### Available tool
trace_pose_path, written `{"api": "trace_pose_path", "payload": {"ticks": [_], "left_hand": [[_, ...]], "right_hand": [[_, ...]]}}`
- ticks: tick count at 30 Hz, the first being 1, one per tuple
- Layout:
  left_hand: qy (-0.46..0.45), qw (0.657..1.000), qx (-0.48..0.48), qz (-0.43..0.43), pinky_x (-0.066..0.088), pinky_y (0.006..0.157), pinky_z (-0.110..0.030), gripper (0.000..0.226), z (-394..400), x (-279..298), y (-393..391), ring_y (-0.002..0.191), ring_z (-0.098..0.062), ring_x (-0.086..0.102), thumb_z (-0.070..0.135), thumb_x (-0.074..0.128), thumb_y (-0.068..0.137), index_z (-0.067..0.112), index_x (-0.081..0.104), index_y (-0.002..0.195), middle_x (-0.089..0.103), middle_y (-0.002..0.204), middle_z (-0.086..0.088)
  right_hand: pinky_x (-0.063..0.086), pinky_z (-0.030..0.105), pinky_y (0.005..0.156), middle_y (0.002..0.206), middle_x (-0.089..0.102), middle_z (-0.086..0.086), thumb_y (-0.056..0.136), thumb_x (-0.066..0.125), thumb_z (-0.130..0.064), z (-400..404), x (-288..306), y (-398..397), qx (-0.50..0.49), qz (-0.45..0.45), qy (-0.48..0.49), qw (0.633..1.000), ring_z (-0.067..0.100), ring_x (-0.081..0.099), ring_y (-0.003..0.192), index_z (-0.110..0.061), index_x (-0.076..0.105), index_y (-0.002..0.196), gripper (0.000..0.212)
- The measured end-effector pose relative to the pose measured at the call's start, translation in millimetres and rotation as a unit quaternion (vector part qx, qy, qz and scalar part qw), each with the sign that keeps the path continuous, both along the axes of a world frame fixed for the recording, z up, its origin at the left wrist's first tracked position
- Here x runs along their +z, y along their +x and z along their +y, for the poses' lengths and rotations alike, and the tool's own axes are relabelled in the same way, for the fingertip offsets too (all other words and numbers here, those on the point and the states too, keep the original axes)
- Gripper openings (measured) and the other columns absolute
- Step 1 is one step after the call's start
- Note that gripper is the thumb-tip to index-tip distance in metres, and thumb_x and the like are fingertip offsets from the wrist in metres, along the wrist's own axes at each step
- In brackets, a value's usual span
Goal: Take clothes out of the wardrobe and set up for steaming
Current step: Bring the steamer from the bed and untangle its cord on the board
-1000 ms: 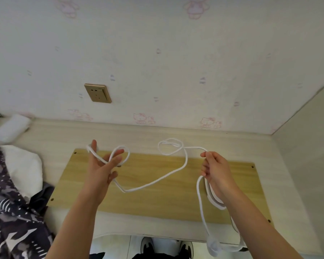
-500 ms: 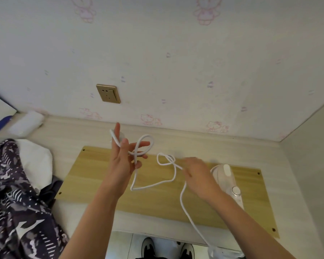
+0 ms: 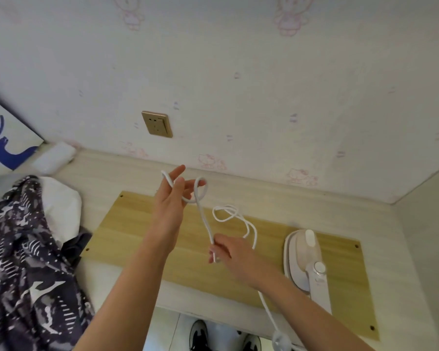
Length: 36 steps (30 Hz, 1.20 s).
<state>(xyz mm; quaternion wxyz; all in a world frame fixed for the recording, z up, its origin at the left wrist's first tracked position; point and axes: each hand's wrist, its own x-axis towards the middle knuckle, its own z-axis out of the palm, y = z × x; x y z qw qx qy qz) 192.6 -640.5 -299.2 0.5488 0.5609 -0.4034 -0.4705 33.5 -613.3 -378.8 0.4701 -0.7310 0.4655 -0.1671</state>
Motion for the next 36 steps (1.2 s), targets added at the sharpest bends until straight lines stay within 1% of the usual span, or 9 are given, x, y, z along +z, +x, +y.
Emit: {"api": "trace_pose_path", "payload": {"ticks": [4, 7, 10, 12, 15, 18, 23, 30, 36], "left_hand": [[0.040, 0.995, 0.061, 0.067, 0.051, 0.096, -0.039, 0.030, -6.6, 10.7, 14.1, 0.103, -0.024, 0.067, 0.021, 0.040, 0.103, 0.006, 0.060, 0.121, 0.066, 0.115, -0.009], [0.047, 0.983, 0.083, 0.155, 0.056, 0.073, -0.031, 0.034, -10.6, 16.4, 26.8, 0.075, -0.021, 0.068, 0.026, 0.041, 0.103, 0.002, 0.064, 0.110, 0.065, 0.091, -0.006], [0.037, 0.984, 0.099, 0.144, 0.037, 0.049, -0.025, 0.030, -13.3, 8.5, 37.3, 0.049, -0.014, 0.039, 0.025, 0.036, 0.104, 0.007, 0.061, 0.105, 0.042, 0.063, 0.001], [0.023, 0.992, 0.084, 0.096, 0.022, 0.047, -0.027, 0.026, -13.6, 1.4, 39.0, 0.048, -0.014, 0.024, 0.021, 0.032, 0.105, 0.011, 0.056, 0.100, 0.028, 0.059, 0.002], [-0.004, 0.999, 0.042, 0.034, 0.018, 0.047, -0.027, 0.026, -12.0, -6.6, 41.0, 0.049, -0.014, 0.019, 0.022, 0.031, 0.105, 0.012, 0.053, 0.096, 0.022, 0.060, 0.002], [-0.024, 1.000, 0.010, 0.001, 0.022, 0.046, -0.025, 0.026, -12.1, -11.3, 48.3, 0.051, -0.014, 0.021, 0.022, 0.031, 0.105, 0.009, 0.052, 0.098, 0.023, 0.061, 0.002], [-0.028, 0.997, -0.065, -0.008, 0.026, 0.050, -0.025, 0.026, -19.3, -20.1, 69.3, 0.054, -0.014, 0.024, 0.022, 0.030, 0.105, 0.006, 0.050, 0.100, 0.025, 0.063, 0.001], [-0.006, 0.989, -0.148, 0.012, 0.030, 0.058, -0.029, 0.028, -34.7, -32.1, 103.2, 0.057, -0.014, 0.030, 0.026, 0.035, 0.101, 0.006, 0.053, 0.096, 0.029, 0.062, 0.003], [0.038, 0.988, -0.148, 0.008, 0.036, 0.064, -0.031, 0.029, -52.9, -49.7, 135.2, 0.062, -0.021, 0.041, 0.017, 0.032, 0.104, 0.009, 0.059, 0.096, 0.039, 0.063, -0.005]], "right_hand": [[0.050, 0.031, 0.071, 0.084, 0.069, -0.006, 0.099, 0.043, -0.028, -8.4, -15.4, -21.8, 0.027, 0.106, -0.024, 0.994, 0.004, 0.062, 0.073, -0.032, 0.045, 0.078, 0.021], [0.049, 0.034, 0.071, 0.089, 0.070, 0.001, 0.100, 0.042, -0.028, -7.3, -21.3, -30.9, 0.074, 0.187, -0.015, 0.979, 0.016, 0.064, 0.078, -0.025, 0.049, 0.083, 0.019], [0.048, 0.034, 0.073, 0.092, 0.068, 0.007, 0.100, 0.042, -0.025, -10.9, -25.7, -28.5, 0.120, 0.231, 0.029, 0.965, 0.020, 0.064, 0.079, -0.012, 0.059, 0.091, 0.023], [0.044, 0.033, 0.069, 0.089, 0.065, 0.007, 0.098, 0.044, -0.025, -19.4, -24.9, -21.9, 0.142, 0.255, 0.044, 0.955, 0.020, 0.059, 0.077, -0.012, 0.061, 0.091, 0.023], [0.042, 0.031, 0.068, 0.087, 0.063, 0.003, 0.094, 0.051, -0.025, -38.7, -12.8, -9.1, 0.133, 0.252, 0.025, 0.958, 0.022, 0.058, 0.082, -0.025, 0.053, 0.073, 0.021], [0.050, 0.032, 0.086, 0.110, 0.069, -0.003, 0.090, 0.052, -0.026, -61.4, 3.0, 6.1, 0.061, 0.175, 0.043, 0.982, 0.015, 0.063, 0.098, -0.031, 0.064, 0.089, 0.013], [0.054, 0.033, 0.084, 0.096, 0.073, 0.000, 0.098, 0.047, -0.024, -101.0, 37.8, 40.7, -0.116, -0.056, 0.145, 0.981, 0.015, 0.069, 0.089, -0.016, 0.067, 0.104, 0.022], [0.053, 0.043, 0.089, 0.114, 0.068, 0.019, 0.098, 0.048, -0.016, -139.8, 64.3, 94.5, -0.212, -0.407, 0.365, 0.810, 0.033, 0.067, 0.101, 0.001, 0.058, 0.119, 0.030], [0.055, 0.041, 0.088, 0.120, 0.061, 0.026, 0.090, 0.056, -0.003, -150.9, 55.6, 119.8, -0.249, -0.474, 0.388, 0.750, 0.038, 0.062, 0.111, 0.008, 0.057, 0.116, 0.029]]}}
